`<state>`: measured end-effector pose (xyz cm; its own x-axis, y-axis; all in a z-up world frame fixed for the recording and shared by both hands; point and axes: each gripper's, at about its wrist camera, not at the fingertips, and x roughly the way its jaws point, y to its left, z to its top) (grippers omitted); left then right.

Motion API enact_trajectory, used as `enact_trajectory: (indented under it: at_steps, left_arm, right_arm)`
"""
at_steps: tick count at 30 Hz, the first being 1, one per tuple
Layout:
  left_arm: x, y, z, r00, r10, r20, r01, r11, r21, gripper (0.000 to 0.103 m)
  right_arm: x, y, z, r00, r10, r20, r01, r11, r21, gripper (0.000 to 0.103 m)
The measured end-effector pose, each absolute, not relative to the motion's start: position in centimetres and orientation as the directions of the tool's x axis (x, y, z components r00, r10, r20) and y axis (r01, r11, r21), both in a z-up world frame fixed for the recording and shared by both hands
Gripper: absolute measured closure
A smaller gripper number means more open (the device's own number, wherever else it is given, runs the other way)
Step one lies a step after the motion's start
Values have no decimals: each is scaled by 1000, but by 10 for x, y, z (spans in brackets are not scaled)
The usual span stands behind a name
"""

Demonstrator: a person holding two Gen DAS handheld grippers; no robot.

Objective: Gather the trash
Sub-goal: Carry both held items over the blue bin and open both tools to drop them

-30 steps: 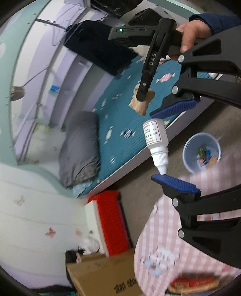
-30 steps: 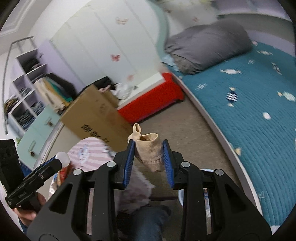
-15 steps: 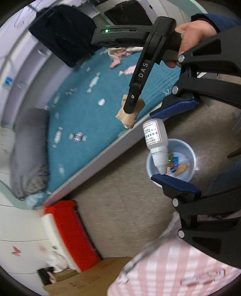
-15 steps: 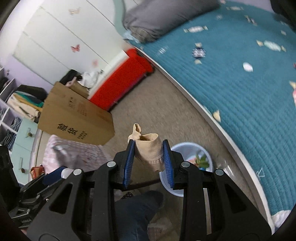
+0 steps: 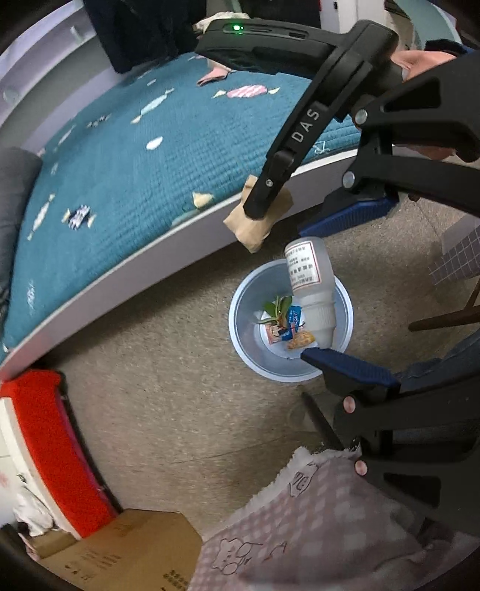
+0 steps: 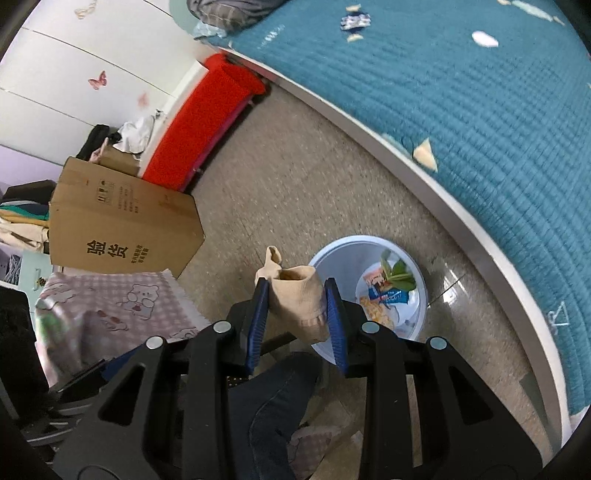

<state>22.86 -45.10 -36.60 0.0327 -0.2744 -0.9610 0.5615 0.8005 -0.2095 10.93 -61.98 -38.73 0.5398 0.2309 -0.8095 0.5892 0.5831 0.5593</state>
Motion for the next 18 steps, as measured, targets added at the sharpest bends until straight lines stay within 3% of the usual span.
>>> enact_trajectory:
  at_steps: [1, 3, 5, 9, 13, 18]
  left_arm:
    - [232, -451, -370, 24, -265, -964, 556, 805, -207, 41]
    - [235, -449, -377, 3, -251, -968, 540, 815, -210, 24]
    - [236, -448, -382, 3, -233, -972, 532, 824, -195, 22]
    - [238, -446, -385, -4, -210, -978, 513, 839, -182, 18]
    - [237, -446, -377, 34, -210, -977, 521, 838, -162, 16]
    - [232, -447, -355, 66, -255, -965, 539, 823, -181, 16]
  right_arm:
    - [111, -620, -391, 535, 235, -812, 592, 581, 558, 70]
    - [115, -620, -398, 521, 245, -818, 603, 572, 556, 68]
    - [116, -621, -408, 516, 271, -812, 607, 553, 571, 51]
    - [113, -621, -421, 498, 278, -822, 634, 530, 563, 34]
    - [106, -623, -421, 483, 246, -840, 674, 508, 536, 7]
    - [97, -626, -404, 482, 183, -857, 694, 518, 501, 6]
